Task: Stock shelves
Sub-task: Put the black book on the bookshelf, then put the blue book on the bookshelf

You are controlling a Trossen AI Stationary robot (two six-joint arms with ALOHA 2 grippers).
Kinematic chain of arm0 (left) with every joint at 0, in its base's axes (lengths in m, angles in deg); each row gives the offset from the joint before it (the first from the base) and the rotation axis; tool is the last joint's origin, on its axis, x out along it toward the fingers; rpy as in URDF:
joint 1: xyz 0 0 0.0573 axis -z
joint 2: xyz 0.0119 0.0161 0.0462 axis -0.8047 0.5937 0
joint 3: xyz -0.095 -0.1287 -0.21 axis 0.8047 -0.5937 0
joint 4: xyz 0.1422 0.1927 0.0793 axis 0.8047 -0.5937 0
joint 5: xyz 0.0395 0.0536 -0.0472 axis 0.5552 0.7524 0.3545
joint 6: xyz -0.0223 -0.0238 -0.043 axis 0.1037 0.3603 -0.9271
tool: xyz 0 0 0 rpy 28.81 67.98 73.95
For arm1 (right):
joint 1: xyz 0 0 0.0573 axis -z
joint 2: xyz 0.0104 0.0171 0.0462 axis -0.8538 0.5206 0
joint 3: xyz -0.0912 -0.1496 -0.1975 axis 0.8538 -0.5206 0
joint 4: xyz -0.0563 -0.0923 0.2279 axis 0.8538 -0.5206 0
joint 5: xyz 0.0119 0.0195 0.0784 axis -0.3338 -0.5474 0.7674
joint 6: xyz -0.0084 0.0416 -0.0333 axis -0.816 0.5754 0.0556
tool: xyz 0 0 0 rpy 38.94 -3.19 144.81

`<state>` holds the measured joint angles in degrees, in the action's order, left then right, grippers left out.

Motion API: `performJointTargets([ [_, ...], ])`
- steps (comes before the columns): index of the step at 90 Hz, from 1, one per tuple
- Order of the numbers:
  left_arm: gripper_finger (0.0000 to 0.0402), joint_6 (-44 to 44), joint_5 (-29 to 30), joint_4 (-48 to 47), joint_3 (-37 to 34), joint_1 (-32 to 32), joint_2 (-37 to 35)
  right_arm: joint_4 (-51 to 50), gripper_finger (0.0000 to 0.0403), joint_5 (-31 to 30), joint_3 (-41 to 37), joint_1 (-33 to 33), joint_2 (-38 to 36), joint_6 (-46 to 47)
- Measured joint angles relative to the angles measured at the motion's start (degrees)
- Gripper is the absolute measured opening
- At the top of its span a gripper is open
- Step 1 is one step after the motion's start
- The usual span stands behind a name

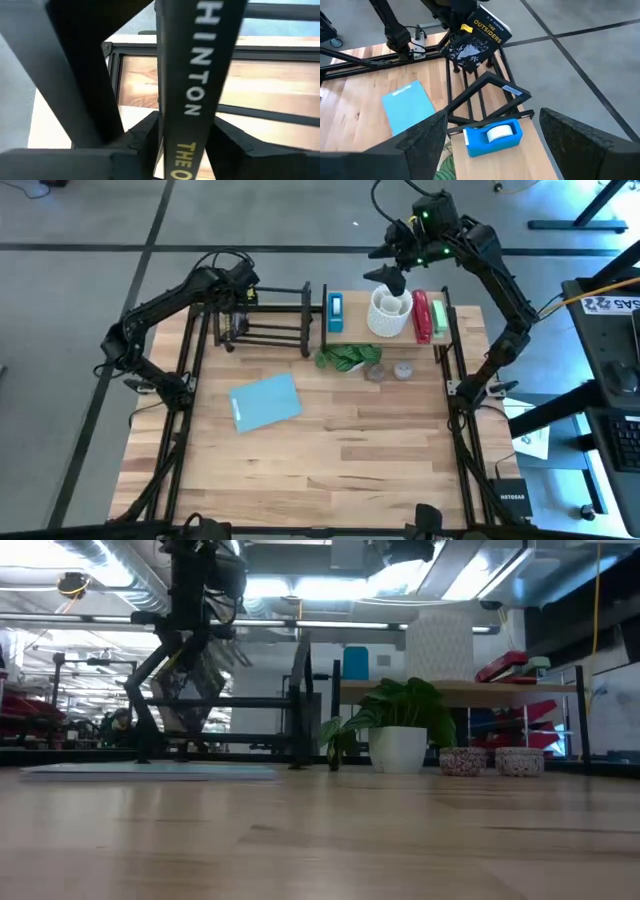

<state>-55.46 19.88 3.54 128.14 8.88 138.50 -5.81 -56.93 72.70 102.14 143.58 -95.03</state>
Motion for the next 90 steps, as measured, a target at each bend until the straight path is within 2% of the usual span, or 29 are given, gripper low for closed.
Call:
performJointTargets([
  [13,0.0145,0.3,0.3,-0.2,0.6,0.0,-0.5,0.0,0.0301,0.0,0.0,0.0,0.0,0.0],
  [44,0.0143,3.4,3.0,-1.2,7.7,0.0,-0.5,0.1,0.0301,0.0,0.0,0.0,0.0,0.0],
  [67,0.0143,6.3,7.7,-4.3,18.5,1.4,-0.5,0.2,0.0301,0.0,0.0,0.0,0.0,-0.1],
  [76,0.0143,8.2,7.5,-5.1,22.8,2.3,-0.5,0.4,0.0301,0.0,0.0,0.0,0.0,-0.2],
  [90,0.0143,11.8,6.6,-8.6,28.8,8.1,-0.5,0.5,0.0301,0.3,0.0,0.0,0.0,-0.5],
])
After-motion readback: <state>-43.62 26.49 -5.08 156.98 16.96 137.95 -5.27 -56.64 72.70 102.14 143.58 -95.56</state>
